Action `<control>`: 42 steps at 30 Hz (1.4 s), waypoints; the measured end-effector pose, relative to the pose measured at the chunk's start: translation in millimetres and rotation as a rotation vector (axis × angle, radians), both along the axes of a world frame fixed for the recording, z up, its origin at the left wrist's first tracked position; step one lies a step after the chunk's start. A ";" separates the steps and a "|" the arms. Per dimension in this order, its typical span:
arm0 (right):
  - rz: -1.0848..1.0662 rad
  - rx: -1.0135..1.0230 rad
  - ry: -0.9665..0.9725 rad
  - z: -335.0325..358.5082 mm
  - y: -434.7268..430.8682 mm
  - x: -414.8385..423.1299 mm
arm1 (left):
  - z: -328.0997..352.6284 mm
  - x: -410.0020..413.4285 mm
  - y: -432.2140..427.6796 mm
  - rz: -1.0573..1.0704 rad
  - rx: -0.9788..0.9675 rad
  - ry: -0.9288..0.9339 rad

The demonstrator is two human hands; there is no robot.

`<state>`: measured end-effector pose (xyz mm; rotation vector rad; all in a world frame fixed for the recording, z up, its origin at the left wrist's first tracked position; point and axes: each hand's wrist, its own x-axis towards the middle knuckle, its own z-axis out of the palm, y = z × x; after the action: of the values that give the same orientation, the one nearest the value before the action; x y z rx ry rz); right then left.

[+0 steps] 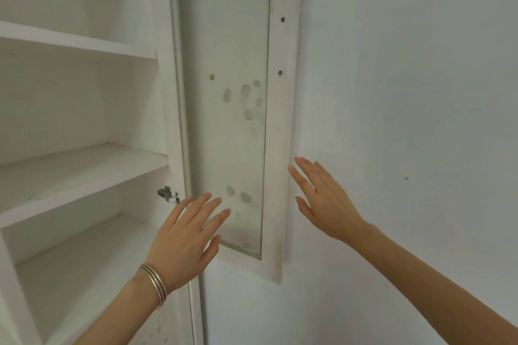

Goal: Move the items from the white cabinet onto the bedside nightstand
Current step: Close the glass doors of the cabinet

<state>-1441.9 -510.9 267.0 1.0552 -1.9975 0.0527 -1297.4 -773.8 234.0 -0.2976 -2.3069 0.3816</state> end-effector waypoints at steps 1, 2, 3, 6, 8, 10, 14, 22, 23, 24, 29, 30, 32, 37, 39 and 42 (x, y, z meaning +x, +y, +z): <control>-0.005 0.007 -0.009 1.5 -3.5 -8.4 | 1.8 -5.0 -3.2 0.002 0.003 0.010; -0.008 0.013 -0.019 2.5 -7.3 -16.5 | 4.3 -9.5 -6.1 0.006 0.007 0.020; -0.009 0.018 -0.029 3.0 -10.4 -24.2 | 7.2 -13.4 -7.9 0.012 0.009 0.027; 0.010 0.029 -0.046 2.3 -18.9 -43.0 | 17.5 -20.2 -7.7 0.033 -0.005 0.031; 0.035 0.026 -0.048 1.7 -22.8 -51.5 | 21.8 -22.0 -6.9 0.048 -0.014 0.028; 0.066 0.014 -0.030 1.2 -23.4 -57.8 | 24.3 -23.5 -7.5 0.083 -0.017 0.006; 0.088 -0.023 -0.022 3.7 -20.0 -70.8 | 27.7 -28.1 -7.9 0.149 -0.037 -0.002; 0.336 -0.106 -0.150 -2.1 -19.8 -84.7 | 33.6 -42.1 11.9 0.208 -0.057 0.006; 0.379 -0.128 -0.154 -2.4 -19.6 -84.4 | 33.6 -42.7 13.6 0.217 -0.057 0.004; 0.418 -0.142 -0.153 -2.3 -19.2 -84.3 | 33.2 -43.2 14.7 0.227 -0.057 0.006; 0.567 -0.178 -0.094 0.4 -20.8 -73.2 | 27.5 -37.1 18.2 0.312 -0.040 -0.011; 0.598 -0.183 -0.077 0.5 -22.5 -68.9 | 26.1 -34.1 18.3 0.339 -0.034 -0.021; 0.666 -0.175 -0.034 0.7 -27.3 -59.1 | 24.0 -25.6 18.4 0.391 -0.016 -0.037; 0.806 -0.097 0.154 -3.5 -58.1 -32.5 | 24.2 15.3 9.4 0.542 0.027 -0.002; 0.863 -0.086 0.220 -5.2 -74.9 -20.5 | 23.4 39.0 1.2 0.610 0.036 0.019; 0.944 -0.113 0.286 -6.6 -102.6 -0.5 | 23.3 76.5 -13.7 0.706 0.036 0.038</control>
<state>-1442.5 -613.4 260.4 1.7258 -1.0939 0.4766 -1220.9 -787.5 257.4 0.5577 -2.3175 0.6781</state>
